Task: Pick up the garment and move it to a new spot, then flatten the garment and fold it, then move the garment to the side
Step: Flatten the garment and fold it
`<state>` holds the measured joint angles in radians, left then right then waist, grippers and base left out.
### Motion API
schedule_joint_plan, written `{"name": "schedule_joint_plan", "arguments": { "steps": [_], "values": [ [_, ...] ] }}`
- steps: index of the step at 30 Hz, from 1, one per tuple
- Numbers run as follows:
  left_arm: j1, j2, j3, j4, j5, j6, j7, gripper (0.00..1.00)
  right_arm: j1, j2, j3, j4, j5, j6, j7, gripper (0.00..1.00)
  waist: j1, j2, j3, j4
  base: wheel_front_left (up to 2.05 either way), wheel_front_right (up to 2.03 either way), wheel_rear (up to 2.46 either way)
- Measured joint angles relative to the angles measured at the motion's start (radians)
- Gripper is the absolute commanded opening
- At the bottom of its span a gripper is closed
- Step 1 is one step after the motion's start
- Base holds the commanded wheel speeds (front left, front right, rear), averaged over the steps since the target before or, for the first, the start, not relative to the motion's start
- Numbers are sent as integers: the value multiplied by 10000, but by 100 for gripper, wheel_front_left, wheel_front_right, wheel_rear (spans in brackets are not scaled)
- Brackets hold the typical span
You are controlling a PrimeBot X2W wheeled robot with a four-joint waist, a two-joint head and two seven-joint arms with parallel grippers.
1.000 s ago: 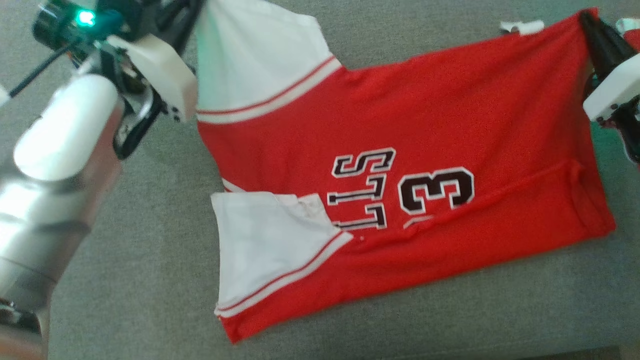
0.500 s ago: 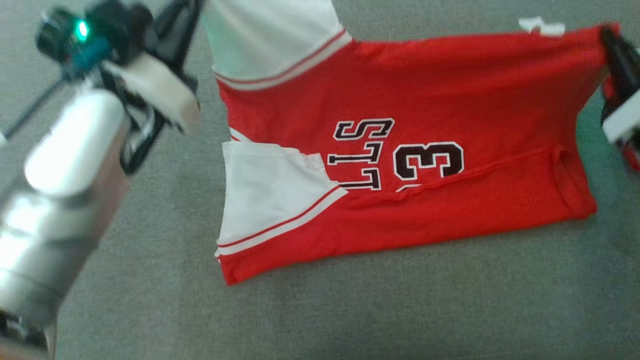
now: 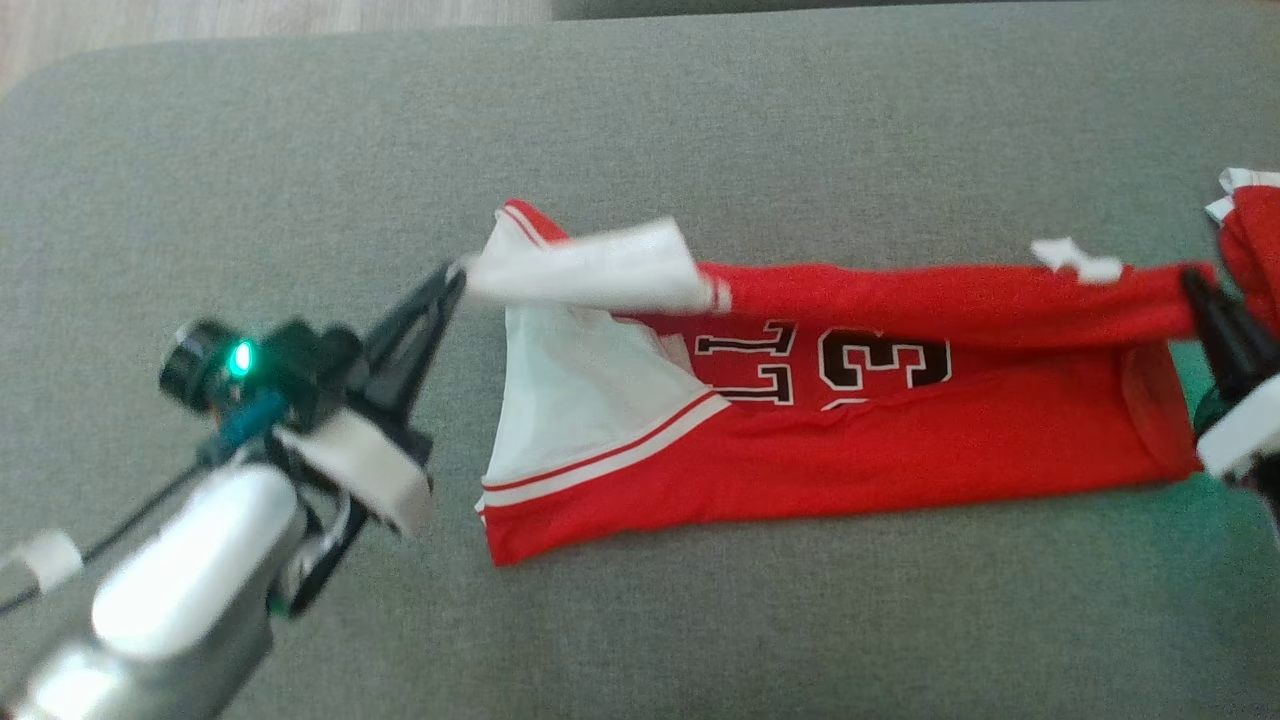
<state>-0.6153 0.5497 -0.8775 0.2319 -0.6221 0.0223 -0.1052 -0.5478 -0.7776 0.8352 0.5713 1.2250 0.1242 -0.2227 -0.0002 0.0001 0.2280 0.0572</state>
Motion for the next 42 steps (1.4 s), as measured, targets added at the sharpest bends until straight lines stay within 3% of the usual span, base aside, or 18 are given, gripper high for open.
{"name": "schedule_joint_plan", "arguments": {
  "steps": [6,11,12,13,14,15,16,17,18,21,27,33,38,42],
  "values": [
    [1486,472,-226,-1440,-314,802,407,0,765,-38,50,-81,-8,0,-79,0,1,0,-87,-36,0,0,0],
    [2253,593,-322,-2115,-585,1057,523,0,999,-65,-69,109,-31,0,-174,0,1,0,-46,-62,0,0,0],
    [2397,598,-339,-2194,-642,1131,527,0,1026,-59,-128,155,-33,0,-182,13,1,0,-32,-68,0,0,0],
    [2518,600,-359,-2228,-683,1206,527,0,1051,-42,-171,186,-35,0,-182,40,1,0,-25,-75,0,0,0],
    [2609,604,-391,-2245,-686,1294,527,9,1083,-12,-219,221,-35,0,-184,70,1,0,-21,-82,0,0,0],
    [2693,598,-407,-2263,-731,1377,527,9,1104,40,-268,272,-35,0,-196,70,2,0,-26,-82,0,0,0],
    [2759,593,-435,-2274,-738,1427,527,36,1117,98,-311,307,-35,0,-198,100,2,0,-36,-81,0,0,0],
    [2793,579,-485,-2272,-734,1488,522,74,1131,161,-372,360,-35,0,-198,100,2,0,-53,-77,0,0,0],
    [2814,548,-512,-2268,-715,1595,491,100,1157,224,-447,431,-35,0,-207,100,2,0,-80,-70,0,0,0],
    [2916,345,-512,-2109,-493,2048,115,100,1493,393,-798,527,-15,0,-253,100,2,0,-222,-50,0,0,0],
    [3899,-512,48,-1689,-349,3480,-1197,100,2860,842,-1935,267,-111,0,-253,100,1,0,-631,-63,0,0,0],
    [4755,-1530,830,-1820,1009,4566,-1442,100,3564,1379,-3214,339,-637,0,-253,100,1,0,-850,207,0,0,0],
    [5507,-2510,1310,-2163,2727,4704,-1471,100,3256,1987,-4031,1768,-1189,0,-125,100,1,0,-960,800,0,0,0],
    [5843,-2911,1346,-2000,3296,4401,-1471,100,2870,2253,-4169,3037,-1593,0,650,100,2,0,-1031,1230,0,0,0]
  ]
}}
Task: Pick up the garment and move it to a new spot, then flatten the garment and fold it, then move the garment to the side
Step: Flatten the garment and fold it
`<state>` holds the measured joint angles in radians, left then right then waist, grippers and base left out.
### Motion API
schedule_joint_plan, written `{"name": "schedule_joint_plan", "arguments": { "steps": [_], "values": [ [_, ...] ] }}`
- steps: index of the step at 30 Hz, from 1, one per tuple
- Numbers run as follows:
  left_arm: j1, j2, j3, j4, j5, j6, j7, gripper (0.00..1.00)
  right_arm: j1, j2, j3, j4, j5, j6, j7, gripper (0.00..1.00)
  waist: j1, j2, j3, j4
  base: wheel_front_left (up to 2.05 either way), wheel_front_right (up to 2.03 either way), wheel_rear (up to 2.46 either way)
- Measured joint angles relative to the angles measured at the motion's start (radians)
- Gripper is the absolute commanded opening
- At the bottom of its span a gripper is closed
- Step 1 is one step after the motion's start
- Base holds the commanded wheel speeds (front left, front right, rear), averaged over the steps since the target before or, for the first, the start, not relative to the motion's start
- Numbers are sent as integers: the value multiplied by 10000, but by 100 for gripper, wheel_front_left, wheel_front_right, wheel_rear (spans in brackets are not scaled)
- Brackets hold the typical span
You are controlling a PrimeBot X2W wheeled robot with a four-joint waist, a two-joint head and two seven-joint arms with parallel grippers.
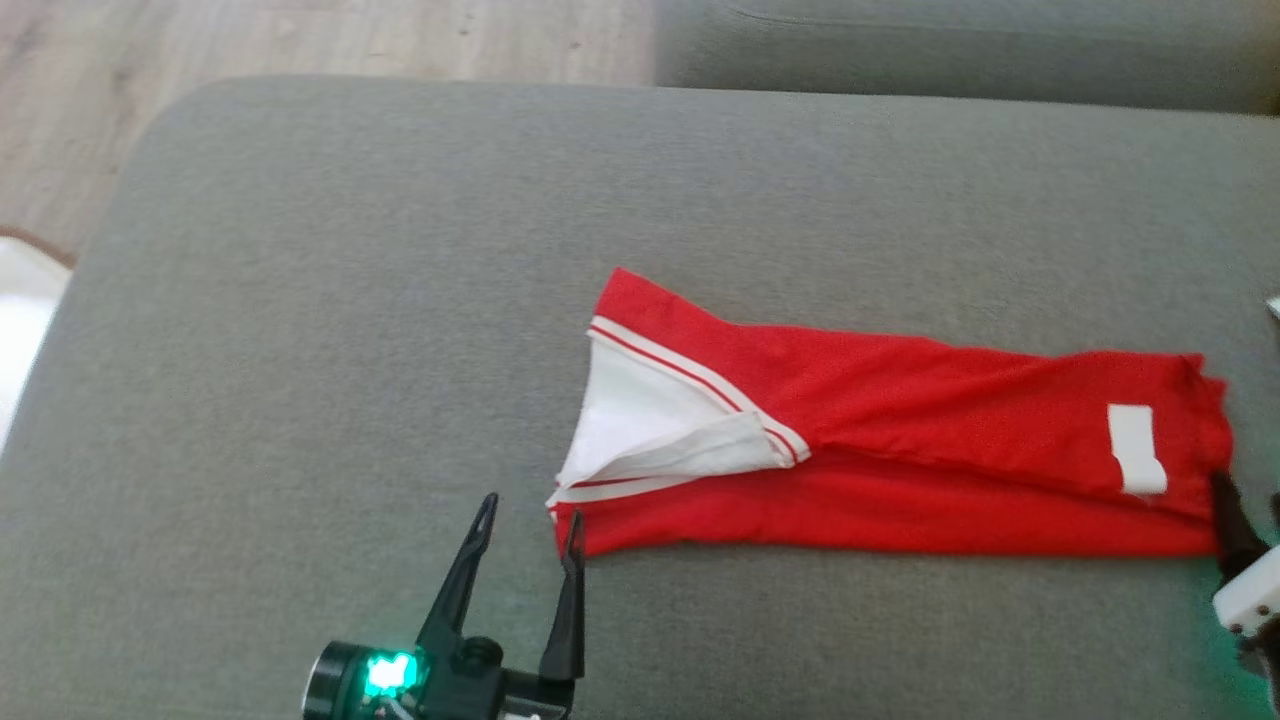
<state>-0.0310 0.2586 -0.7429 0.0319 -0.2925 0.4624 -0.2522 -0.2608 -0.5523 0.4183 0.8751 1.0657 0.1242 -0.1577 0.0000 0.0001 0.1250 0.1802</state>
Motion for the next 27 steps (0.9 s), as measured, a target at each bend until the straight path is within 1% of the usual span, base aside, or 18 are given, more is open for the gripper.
{"name": "schedule_joint_plan", "arguments": {
  "steps": [1,2,3,4,5,6,8,10,12,18,22,25,27],
  "values": [
    [-2,-102,59,23,98,-58,0,100,-26,92,-38,86,4,0,213,100,0,0,-23,101,0,0,0],
    [-1,-174,157,27,190,-109,0,100,-51,148,-63,117,8,-2,414,95,-1,0,-50,186,0,0,0],
    [3,-222,274,36,259,-157,0,100,-74,165,-88,113,33,-2,639,77,-1,0,-76,252,0,0,0],
    [5,-280,385,40,330,-232,0,100,-105,190,-109,92,107,-2,840,45,-1,0,-99,300,0,0,0],
    [12,-309,470,42,403,-265,0,100,-113,207,-121,25,186,-2,999,8,-1,0,-115,327,0,0,0],
    [41,-359,585,44,470,-330,0,100,-109,228,-140,-81,274,-2,1166,0,-1,0,-122,333,0,0,0],
    [181,-458,750,59,575,-422,0,100,-85,299,-140,-339,343,-2,1427,0,0,0,-130,301,0,0,0],
    [353,-539,924,111,665,-583,0,100,-27,349,-163,-527,343,-2,1448,0,0,0,-152,225,0,0,0],
    [411,-562,1009,138,696,-600,0,100,27,349,-171,-614,337,-2,1446,0,0,0,-167,177,0,0,0],
    [430,-809,1390,209,997,-1024,0,100,112,316,-322,-830,50,-2,1126,0,1,0,-282,-212,0,0,0],
    [533,-895,1661,236,1104,-1210,0,100,220,-107,-608,-1104,40,0,1141,0,1,0,-407,-474,0,0,0],
    [736,-968,1768,280,1193,-1384,0,100,417,-508,-840,-1793,347,-2,1467,0,0,0,-509,-625,0,0,0],
    [799,-1055,1900,307,1241,-1475,0,100,616,-662,-988,-2508,558,-2,1595,0,0,0,-557,-672,0,0,0]
  ]
}}
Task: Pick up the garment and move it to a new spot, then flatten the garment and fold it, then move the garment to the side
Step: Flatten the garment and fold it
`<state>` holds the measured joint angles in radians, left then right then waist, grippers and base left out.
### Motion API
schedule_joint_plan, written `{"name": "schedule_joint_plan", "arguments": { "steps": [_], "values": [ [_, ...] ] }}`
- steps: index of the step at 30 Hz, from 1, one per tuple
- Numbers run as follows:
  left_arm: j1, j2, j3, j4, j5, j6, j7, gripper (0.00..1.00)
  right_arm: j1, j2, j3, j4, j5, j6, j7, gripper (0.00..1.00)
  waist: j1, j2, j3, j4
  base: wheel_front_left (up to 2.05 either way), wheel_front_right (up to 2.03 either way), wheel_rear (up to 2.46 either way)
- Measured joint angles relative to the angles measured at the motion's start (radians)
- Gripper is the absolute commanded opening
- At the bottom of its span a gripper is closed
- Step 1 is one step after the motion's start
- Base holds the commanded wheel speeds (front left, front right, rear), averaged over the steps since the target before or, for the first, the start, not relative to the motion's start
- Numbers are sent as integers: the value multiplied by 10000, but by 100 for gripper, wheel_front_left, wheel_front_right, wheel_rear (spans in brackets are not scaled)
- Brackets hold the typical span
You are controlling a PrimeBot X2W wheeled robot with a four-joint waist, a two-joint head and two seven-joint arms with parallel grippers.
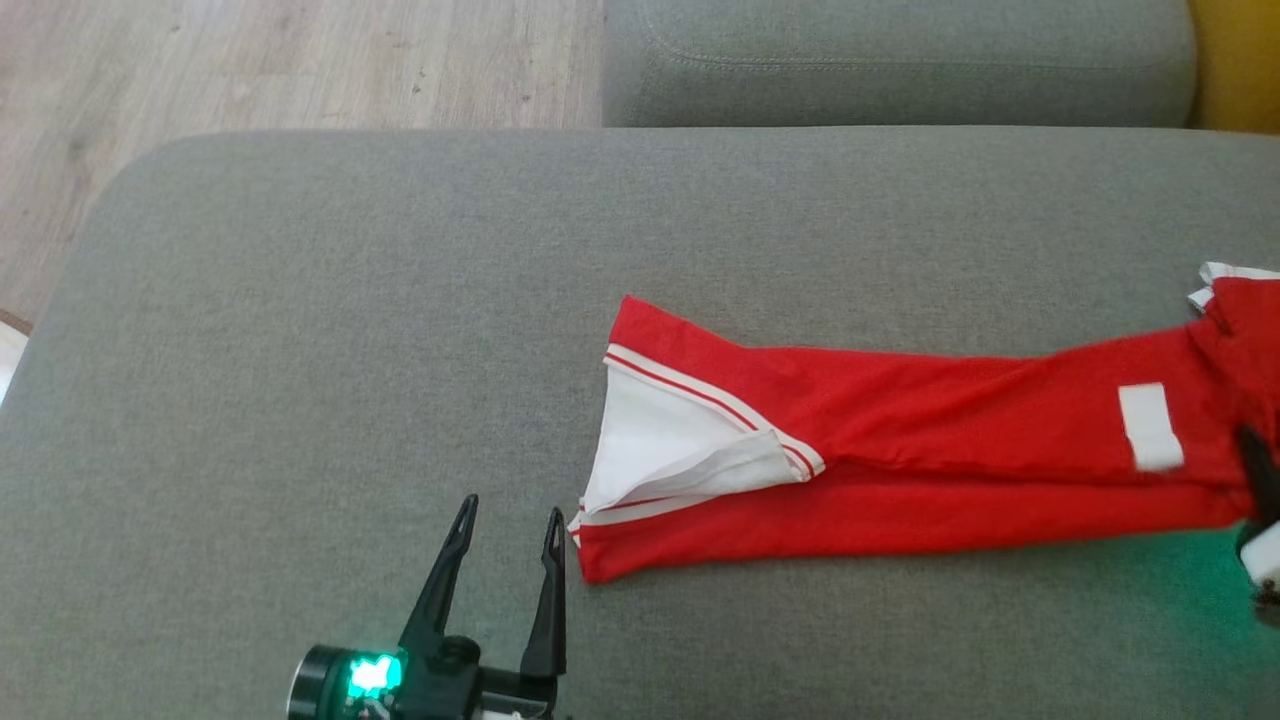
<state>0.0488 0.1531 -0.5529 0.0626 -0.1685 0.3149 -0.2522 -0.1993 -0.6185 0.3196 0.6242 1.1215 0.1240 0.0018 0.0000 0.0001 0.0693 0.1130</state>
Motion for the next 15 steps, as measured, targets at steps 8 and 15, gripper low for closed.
{"name": "schedule_joint_plan", "arguments": {
  "steps": [8,15],
  "values": [
    [34,-163,295,84,165,-395,0,100,650,324,-307,-3806,943,0,516,0,0,0,-173,181,0,0,0],
    [203,-318,380,219,309,-702,0,100,660,1875,155,-5143,918,0,1241,0,0,0,-236,729,0,0,0]
  ]
}}
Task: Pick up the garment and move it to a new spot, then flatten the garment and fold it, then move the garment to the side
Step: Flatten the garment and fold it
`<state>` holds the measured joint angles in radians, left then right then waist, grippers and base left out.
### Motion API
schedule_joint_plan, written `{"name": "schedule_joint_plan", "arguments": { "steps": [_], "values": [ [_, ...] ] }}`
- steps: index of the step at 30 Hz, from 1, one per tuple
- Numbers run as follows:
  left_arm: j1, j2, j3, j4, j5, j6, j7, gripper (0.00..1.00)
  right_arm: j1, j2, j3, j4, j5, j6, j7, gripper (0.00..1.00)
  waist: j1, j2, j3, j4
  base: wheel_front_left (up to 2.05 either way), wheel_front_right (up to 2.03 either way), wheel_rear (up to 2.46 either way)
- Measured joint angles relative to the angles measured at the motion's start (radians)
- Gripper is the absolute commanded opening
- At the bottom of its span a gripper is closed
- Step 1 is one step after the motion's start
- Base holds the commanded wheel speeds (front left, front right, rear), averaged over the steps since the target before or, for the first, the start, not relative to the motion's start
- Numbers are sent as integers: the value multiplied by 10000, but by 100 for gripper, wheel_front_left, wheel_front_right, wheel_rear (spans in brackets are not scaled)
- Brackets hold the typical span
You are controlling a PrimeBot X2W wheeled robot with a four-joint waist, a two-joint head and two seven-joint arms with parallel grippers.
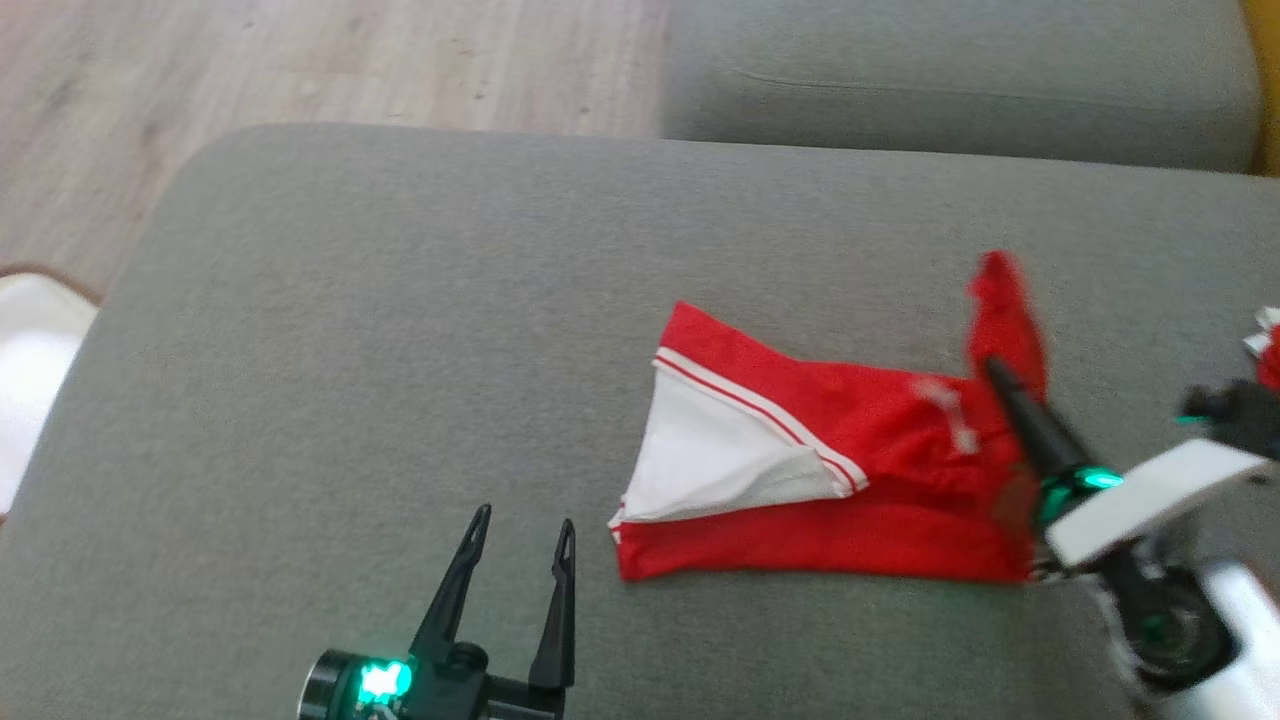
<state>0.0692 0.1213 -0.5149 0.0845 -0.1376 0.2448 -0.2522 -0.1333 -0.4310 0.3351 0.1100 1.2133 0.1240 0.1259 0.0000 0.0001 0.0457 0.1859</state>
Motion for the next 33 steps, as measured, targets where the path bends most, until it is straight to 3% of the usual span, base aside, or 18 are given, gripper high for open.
{"name": "schedule_joint_plan", "arguments": {
  "steps": [12,13,14,15,20,24,33],
  "values": [
    [5,-96,127,117,159,-337,0,100,-1061,2711,1101,807,-719,0,606,0,0,0,41,1251,0,0,0],
    [5,-105,155,125,180,-339,0,100,-1111,2872,1149,963,-790,0,606,4,0,0,49,1283,0,0,0],
    [5,-121,190,136,232,-351,0,100,-1149,2986,1204,1104,-894,0,606,57,0,0,60,1303,0,0,0],
    [5,-121,190,136,232,-351,0,100,-1149,2986,1204,1104,-894,0,606,100,0,0,60,1303,0,0,0],
    [9,-201,299,150,251,-349,0,100,-1217,3248,1170,1302,-1074,0,244,100,0,0,58,1179,0,0,0],
    [30,-268,376,144,263,-336,0,100,-1174,3103,1018,807,-1239,0,-178,100,0,0,5,872,0,0,0],
    [446,-366,867,-79,263,-245,0,100,451,1267,-27,-42,-3024,0,-1937,100,0,0,-277,-161,0,0,0]
  ]
}}
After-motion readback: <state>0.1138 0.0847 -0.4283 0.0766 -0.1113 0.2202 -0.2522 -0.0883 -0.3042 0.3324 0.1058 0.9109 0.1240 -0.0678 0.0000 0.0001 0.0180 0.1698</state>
